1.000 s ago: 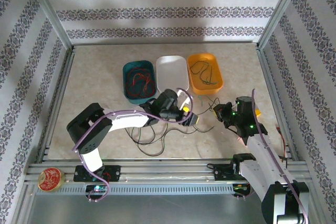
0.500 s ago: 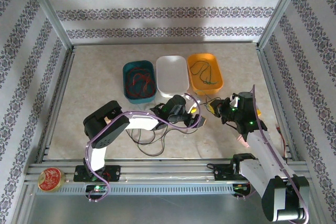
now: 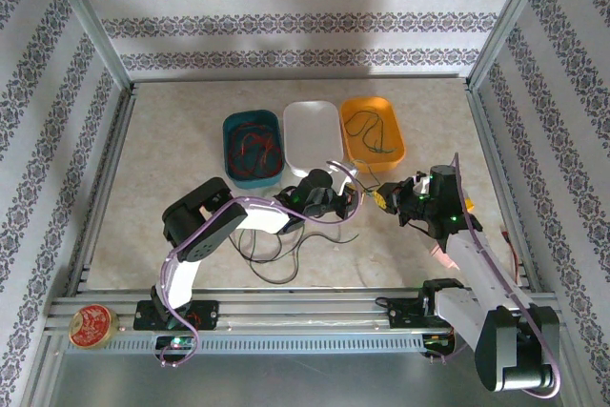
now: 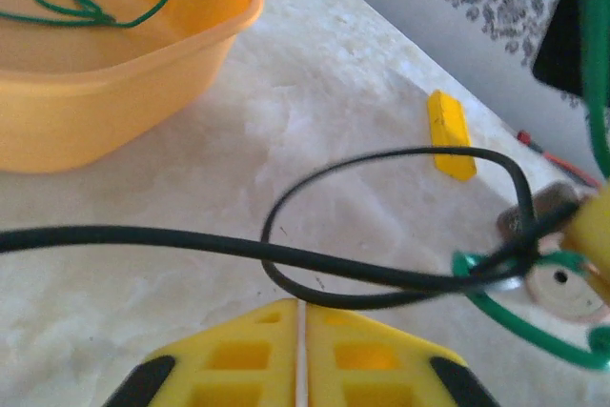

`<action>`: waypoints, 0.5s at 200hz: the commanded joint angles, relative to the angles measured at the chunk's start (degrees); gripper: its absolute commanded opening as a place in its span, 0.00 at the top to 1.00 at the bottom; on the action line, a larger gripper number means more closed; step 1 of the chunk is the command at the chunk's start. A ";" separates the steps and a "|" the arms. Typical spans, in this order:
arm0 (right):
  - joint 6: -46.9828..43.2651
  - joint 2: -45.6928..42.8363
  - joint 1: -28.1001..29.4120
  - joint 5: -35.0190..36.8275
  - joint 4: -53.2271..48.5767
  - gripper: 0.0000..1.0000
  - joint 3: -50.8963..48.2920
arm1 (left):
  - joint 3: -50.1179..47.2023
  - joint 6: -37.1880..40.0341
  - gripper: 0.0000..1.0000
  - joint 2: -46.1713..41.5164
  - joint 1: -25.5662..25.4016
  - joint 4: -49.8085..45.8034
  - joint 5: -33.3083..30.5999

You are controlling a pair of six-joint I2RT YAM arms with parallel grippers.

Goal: Untangle the cables

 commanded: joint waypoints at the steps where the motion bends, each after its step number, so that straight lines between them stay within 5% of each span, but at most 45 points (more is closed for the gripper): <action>1: 0.67 -0.19 -0.09 -2.93 0.83 1.00 2.06 | 0.47 -2.14 1.00 0.81 0.79 5.06 0.20; 100: -1.00 1.76 -6.20 -6.62 -1.15 1.00 7.96 | -15.39 -8.41 1.00 -7.81 5.08 9.47 -4.47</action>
